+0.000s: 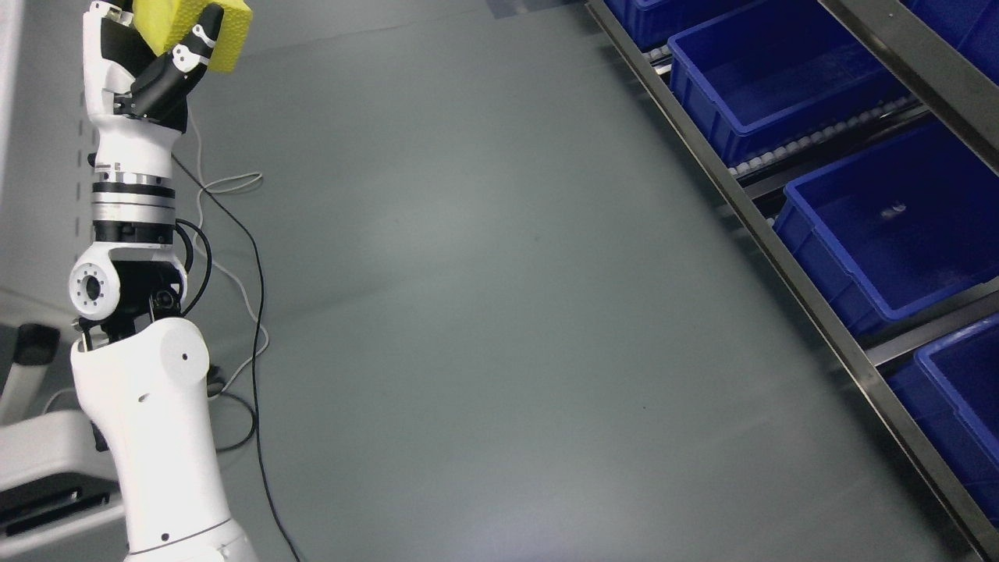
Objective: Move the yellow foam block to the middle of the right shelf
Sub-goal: 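Hold the cube raised in the left hand while turning toward the bin shelf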
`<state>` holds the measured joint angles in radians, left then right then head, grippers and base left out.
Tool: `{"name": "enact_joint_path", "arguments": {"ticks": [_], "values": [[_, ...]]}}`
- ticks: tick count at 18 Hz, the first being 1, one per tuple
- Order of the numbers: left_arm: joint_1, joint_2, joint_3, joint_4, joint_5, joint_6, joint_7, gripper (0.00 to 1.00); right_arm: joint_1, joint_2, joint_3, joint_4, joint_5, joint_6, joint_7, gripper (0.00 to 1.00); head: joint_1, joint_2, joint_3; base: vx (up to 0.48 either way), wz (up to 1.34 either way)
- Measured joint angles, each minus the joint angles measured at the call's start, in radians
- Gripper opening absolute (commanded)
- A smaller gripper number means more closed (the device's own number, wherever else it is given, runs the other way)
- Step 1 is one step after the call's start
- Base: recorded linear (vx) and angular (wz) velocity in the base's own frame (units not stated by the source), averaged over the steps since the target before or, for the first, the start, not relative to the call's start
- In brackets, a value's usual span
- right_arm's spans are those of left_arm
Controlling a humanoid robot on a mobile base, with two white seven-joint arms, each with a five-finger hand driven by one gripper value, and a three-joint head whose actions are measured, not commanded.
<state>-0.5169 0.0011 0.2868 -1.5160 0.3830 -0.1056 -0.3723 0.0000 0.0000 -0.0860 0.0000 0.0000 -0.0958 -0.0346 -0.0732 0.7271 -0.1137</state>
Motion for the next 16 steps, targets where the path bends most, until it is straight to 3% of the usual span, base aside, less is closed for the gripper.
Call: {"name": "enact_joint_path", "arguments": {"ticks": [16], "values": [[-0.031, -0.001, -0.019, -0.021, 0.0, 0.003, -0.015, 0.36, 0.0, 0.0, 0.0, 0.0, 0.0, 0.0, 0.0, 1.0, 0.0, 0.0, 0.0, 0.573, -0.43]]}}
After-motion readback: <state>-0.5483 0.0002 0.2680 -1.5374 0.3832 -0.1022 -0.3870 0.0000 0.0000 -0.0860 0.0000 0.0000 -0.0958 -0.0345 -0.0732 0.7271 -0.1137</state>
